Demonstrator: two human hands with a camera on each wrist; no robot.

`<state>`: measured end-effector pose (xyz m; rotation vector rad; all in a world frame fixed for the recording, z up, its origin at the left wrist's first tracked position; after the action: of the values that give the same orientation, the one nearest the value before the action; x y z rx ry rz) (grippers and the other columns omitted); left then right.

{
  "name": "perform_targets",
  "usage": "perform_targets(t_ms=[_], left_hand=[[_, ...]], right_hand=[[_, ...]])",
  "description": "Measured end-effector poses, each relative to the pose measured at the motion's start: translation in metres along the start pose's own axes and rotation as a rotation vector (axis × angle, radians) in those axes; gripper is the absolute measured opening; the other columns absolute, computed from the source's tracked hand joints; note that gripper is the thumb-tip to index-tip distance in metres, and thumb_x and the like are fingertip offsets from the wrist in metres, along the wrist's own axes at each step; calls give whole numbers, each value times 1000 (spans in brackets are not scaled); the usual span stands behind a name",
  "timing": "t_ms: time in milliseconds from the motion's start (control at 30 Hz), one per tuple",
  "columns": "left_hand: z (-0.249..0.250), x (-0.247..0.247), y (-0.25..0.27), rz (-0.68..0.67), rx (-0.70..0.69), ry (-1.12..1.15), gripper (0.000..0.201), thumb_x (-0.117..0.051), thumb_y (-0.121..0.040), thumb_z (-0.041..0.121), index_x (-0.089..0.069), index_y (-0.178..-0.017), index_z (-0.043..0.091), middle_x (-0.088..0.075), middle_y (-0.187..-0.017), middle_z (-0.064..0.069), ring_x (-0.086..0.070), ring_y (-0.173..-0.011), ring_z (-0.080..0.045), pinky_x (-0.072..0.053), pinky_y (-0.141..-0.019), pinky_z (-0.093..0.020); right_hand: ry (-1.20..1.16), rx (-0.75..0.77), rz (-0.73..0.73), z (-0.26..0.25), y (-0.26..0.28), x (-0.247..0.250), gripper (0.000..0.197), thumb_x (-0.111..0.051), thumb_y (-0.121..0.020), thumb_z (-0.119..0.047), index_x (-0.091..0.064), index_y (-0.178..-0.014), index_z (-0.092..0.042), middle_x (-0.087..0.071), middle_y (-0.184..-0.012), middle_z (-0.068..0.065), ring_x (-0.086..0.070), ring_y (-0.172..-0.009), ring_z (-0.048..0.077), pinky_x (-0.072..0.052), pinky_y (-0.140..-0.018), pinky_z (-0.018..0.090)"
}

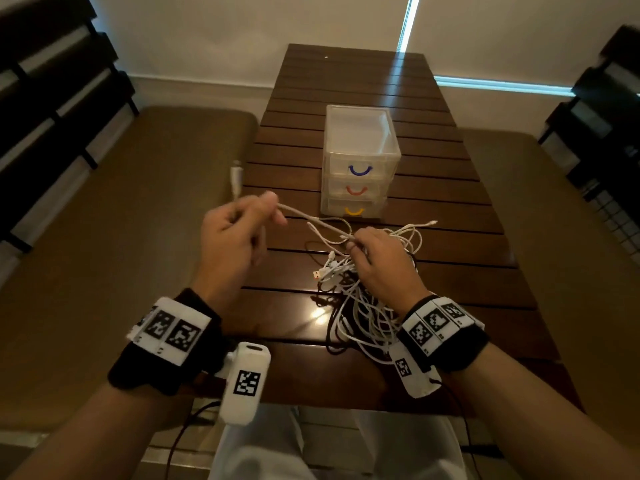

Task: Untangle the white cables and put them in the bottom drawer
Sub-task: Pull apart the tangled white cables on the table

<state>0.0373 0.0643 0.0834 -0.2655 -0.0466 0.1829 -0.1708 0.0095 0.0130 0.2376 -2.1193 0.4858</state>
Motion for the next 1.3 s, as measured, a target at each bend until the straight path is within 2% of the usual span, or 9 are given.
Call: perform_targets(t_ms=[167,233,333,400,533,633,767,1033,1300], left_hand=[[-5,-6,1,-28,180,317,33,-45,-100,34,-69,-110,14,-52,-62,2,-39,-39,-10,-35,-39,-23],[-4,-22,6,-126,202,309,35,-43,-99,34,-63,-124,19,-72,-92,-2,-55,-44,-11,-48,-45,-22],[-6,-43,12,-266,217,244,36,-41,-100,29,-58,-130,20,-70,-117,10,-69,-62,-16,-57,-60,-24],[-15,-52,14,-346,248,209,33,-43,-98,29,-63,-122,17,-70,-113,17,-71,-74,-21,-58,-66,-28],[-47,-54,18,-390,294,-225,27,-48,-99,35,-65,-118,25,-68,-77,6,-66,-66,-16,-57,-72,-42],[-54,-48,20,-450,170,-707,28,-45,-100,41,-70,-106,30,-66,-78,10,-61,-69,-6,-51,-68,-33],[-49,-42,23,-496,123,-852,32,-41,-100,43,-63,-79,33,-64,-76,7,-57,-70,-4,-38,-64,-26],[-19,1,-1,-268,-38,-497,38,-47,-100,37,-64,-67,26,-57,-59,14,-48,-54,-4,-37,-55,-28],[-10,27,-8,37,216,414,40,-40,-103,27,-60,-69,18,-36,-57,6,-29,-40,-6,-43,-51,-21]], right_hand=[[70,2,-142,-3,1,-1,43,-30,-104,-40,-56,-79,-16,-54,-76,-5,-50,-79,17,-35,-91,42],[89,21,-213,-12,1,-4,42,-30,-105,-39,-55,-77,-18,-54,-76,-6,-51,-80,17,-32,-96,44],[139,96,-277,-20,6,-8,34,-32,-104,-37,-61,-96,-21,-60,-87,-4,-55,-91,18,-33,-96,45],[160,211,-287,-24,12,-9,25,-35,-102,-35,-56,-115,-30,-62,-94,-2,-53,-93,16,-34,-93,43],[185,278,-336,-20,17,-12,41,-30,-102,-39,-65,-98,-20,-61,-107,-7,-53,-92,12,-35,-93,44],[217,285,-343,-16,20,-12,57,-16,-99,-49,-65,-99,-20,-61,-101,-7,-53,-93,12,-31,-93,38],[235,215,-354,-10,16,-12,33,-33,-101,-47,-59,-97,-26,-54,-91,-13,-47,-88,5,-29,-98,34],[259,125,-275,-5,3,5,16,-50,-99,-33,-60,-96,-21,-62,-96,-3,-53,-93,18,-38,-83,35],[287,62,-287,1,-2,15,22,-43,-102,-37,-46,-83,-27,-47,-78,-15,-50,-83,16,-40,-85,41]])
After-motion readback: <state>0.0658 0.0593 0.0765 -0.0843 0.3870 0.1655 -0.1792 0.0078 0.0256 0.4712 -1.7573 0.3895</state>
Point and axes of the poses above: each hand's wrist, its own y-axis away from the middle knuckle, its own x-axis out of the back of the hand, z = x × y, the point moved 4 cm from there along -y, towards the middle knuckle
